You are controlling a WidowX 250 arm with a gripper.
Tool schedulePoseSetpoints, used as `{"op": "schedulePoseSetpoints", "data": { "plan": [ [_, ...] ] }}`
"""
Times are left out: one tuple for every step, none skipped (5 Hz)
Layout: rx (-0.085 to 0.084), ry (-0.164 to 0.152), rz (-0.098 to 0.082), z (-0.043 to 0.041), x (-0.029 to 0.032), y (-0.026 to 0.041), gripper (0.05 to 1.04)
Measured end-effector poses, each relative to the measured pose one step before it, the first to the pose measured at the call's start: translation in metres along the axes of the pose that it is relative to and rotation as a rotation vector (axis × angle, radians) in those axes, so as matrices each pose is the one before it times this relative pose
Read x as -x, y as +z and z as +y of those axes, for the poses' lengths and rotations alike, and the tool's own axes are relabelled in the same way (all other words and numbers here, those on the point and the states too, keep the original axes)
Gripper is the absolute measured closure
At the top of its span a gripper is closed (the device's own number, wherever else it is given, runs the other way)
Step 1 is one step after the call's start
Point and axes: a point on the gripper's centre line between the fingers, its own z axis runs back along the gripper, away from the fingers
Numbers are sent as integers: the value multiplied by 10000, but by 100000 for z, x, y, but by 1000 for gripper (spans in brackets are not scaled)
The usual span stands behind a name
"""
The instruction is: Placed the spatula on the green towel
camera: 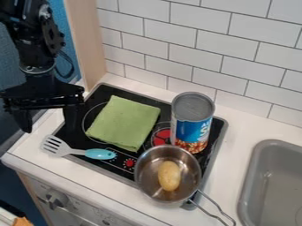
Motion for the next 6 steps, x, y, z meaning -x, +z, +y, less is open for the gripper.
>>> {"op": "schedulePoseSetpoints", "data": {
  "plan": [
    [-12, 118, 206, -128, 216, -449, 83],
    [72, 2017, 311, -1135, 541, -599, 83],
    [-389, 2362, -305, -1562, 1396, -939, 83],
    [-775, 2353, 218, -859, 296, -1282, 83],
    [-51, 729, 238, -893, 304, -467, 83],
    [123, 228, 50, -449, 125, -830, 83]
  ]
}}
